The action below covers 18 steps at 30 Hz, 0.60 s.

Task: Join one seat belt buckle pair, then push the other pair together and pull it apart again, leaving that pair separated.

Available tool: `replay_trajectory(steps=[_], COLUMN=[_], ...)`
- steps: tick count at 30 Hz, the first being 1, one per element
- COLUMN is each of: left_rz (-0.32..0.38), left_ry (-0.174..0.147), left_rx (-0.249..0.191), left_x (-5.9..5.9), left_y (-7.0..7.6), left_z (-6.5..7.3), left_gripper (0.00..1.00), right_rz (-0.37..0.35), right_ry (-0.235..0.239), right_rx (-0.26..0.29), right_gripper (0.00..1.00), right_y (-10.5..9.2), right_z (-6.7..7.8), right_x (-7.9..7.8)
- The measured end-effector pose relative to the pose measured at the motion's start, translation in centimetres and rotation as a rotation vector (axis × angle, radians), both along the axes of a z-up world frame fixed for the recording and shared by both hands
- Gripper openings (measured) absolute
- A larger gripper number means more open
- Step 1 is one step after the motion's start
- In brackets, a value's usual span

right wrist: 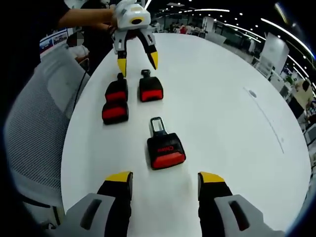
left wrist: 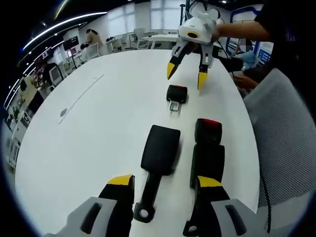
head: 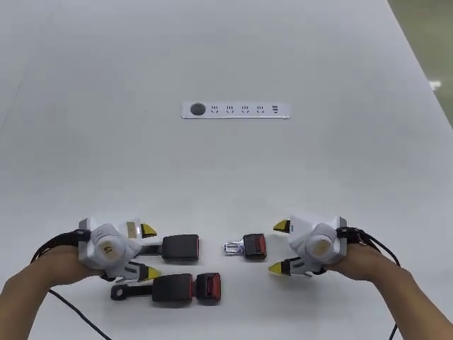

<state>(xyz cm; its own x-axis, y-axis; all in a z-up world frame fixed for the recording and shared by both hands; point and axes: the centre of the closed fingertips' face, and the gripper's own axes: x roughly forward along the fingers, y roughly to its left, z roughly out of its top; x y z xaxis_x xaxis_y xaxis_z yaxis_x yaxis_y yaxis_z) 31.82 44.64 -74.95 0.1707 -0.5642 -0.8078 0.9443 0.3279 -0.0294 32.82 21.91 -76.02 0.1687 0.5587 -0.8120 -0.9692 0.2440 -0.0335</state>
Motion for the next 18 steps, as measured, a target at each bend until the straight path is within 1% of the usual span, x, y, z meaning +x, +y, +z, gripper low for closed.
replay_trajectory(steps=[1, 3, 5, 7, 9, 13, 16, 18], left_rz=[0.017, 0.044, 0.076, 0.107, 0.159, 0.186, 0.216, 0.229], left_ry=[0.001, 0.001, -0.006, -0.023, -0.058, -0.065, -0.068, -0.072], left_rx=[-0.012, -0.029, -0.049, -0.076, -0.13, -0.155, -0.184, -0.193], left_x=[-0.1, -0.5, -0.6, -0.6, -0.6, -1.6, -2.6, -3.0], left_y=[0.4, 0.7, 1.5, 1.7, 1.9, 2.2, 2.1, 2.0], left_z=[0.0, 0.2, 0.4, 0.6, 1.1, 1.3, 1.5, 1.7], left_gripper=[0.51, 0.53, 0.55, 0.58, 0.61, 0.66, 0.69, 0.71], right_rz=[-0.014, -0.03, -0.054, -0.074, -0.097, -0.128, -0.153, -0.175], right_ry=[-0.004, -0.009, -0.017, -0.022, -0.027, -0.023, -0.044, -0.044], right_rx=[0.013, 0.03, 0.051, 0.067, 0.085, 0.111, 0.146, 0.165], right_gripper=[0.53, 0.55, 0.58, 0.6, 0.62, 0.67, 0.7, 0.72], right_y=[-0.2, -0.4, -0.4, -0.5, -0.5, -0.4, 0.0, 0.0], right_z=[0.0, 0.1, 0.2, 0.3, 0.4, 0.7, 1.3, 1.5], right_x=[0.1, 0.0, -0.3, -0.5, -0.7, -1.7, -2.1, -2.5])
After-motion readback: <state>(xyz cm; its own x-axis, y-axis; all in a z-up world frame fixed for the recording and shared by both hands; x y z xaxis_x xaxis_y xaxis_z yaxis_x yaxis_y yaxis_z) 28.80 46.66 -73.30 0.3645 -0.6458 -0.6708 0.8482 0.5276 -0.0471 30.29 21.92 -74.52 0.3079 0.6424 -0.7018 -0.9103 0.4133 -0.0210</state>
